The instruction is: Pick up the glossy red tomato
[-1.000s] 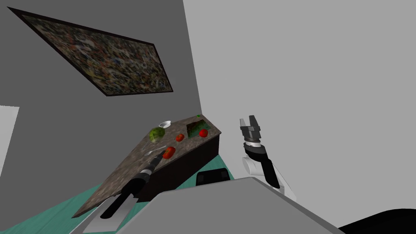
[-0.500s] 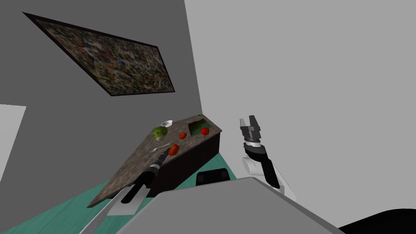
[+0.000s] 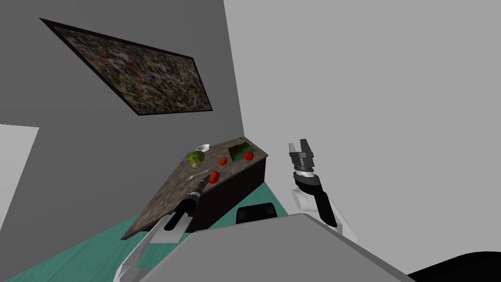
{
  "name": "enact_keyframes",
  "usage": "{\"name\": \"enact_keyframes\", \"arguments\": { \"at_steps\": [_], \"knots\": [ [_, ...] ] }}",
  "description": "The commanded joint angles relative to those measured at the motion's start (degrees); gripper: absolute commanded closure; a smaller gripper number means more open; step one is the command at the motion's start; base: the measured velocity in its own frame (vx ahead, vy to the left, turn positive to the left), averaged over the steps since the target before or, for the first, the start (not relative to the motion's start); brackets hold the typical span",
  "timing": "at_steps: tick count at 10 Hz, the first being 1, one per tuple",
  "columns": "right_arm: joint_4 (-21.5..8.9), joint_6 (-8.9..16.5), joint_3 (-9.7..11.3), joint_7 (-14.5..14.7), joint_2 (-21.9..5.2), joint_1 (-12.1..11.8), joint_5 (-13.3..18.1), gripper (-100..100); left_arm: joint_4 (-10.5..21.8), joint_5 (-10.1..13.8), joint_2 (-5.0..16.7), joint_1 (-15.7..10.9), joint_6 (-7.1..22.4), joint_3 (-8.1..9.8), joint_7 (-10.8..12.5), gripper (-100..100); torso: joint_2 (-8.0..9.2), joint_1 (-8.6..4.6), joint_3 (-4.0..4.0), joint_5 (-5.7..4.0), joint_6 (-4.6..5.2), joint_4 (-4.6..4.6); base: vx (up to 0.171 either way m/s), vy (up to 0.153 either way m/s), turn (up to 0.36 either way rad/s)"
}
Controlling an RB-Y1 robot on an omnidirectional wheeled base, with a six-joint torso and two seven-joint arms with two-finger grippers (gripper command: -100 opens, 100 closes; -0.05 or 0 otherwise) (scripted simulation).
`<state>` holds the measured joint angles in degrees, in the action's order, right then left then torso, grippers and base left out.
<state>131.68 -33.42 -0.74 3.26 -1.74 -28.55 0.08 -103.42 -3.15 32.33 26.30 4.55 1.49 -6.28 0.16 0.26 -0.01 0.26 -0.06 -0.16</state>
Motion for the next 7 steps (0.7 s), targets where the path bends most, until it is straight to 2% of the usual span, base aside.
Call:
{"name": "enact_keyframes", "arguments": {
  "at_steps": [1,2,3,4,5,6,7],
  "knots": [
    [0.0,0.0,0.0,0.0,0.0,0.0,0.0,0,-0.87,-0.82,-1.3,-0.89,2.7,-0.41,-0.55,100,0.0,0.0,0.0,0.0,0.0,0.0,-0.064,0.068,-0.028],
    [0.0,0.0,0.0,0.0,0.0,0.0,0.0,0,-2.39,-2.18,-3.38,-2.34,4.52,-1.05,-1.29,100,-0.04,0.0,-0.02,0.0,-0.03,-0.01,-0.082,0.085,-0.032],
    [0.0,0.0,0.0,0.0,0.0,0.0,0.0,0,-2.39,-2.18,-3.38,-2.34,5.74,-1.05,-1.29,100,-0.01,0.03,0.0,0.0,0.02,0.01,-0.065,0.077,-0.038],
    [0.0,0.0,0.0,0.0,0.0,0.0,0.0,0,-3.91,-3.53,-5.46,-3.79,7.81,-1.68,-2.04,100,-0.04,0.04,-0.02,0.0,-0.04,-0.01,-0.081,0.103,-0.022],
    [0.0,0.0,0.0,0.0,0.0,0.0,0.0,0,-3.91,-3.53,-5.46,-3.79,8.78,-1.68,-2.04,100,0.01,0.11,0.01,0.0,-0.02,0.01,-0.068,0.074,-0.031],
    [0.0,0.0,0.0,0.0,0.0,0.0,0.0,0,-3.79,-3.32,-5.14,-3.45,7.78,-1.55,-1.88,100,-0.02,0.04,-0.01,0.01,-0.05,-0.01,-0.023,0.021,-0.007],
    [0.0,0.0,0.0,0.0,0.0,-0.01,0.0,0,-3.82,-3.38,-5.23,-3.46,8.04,-1.59,-1.96,0,-0.14,-0.1,-0.07,-0.03,-0.05,-0.03,-0.006,0.006,0.003]
  ]
}}
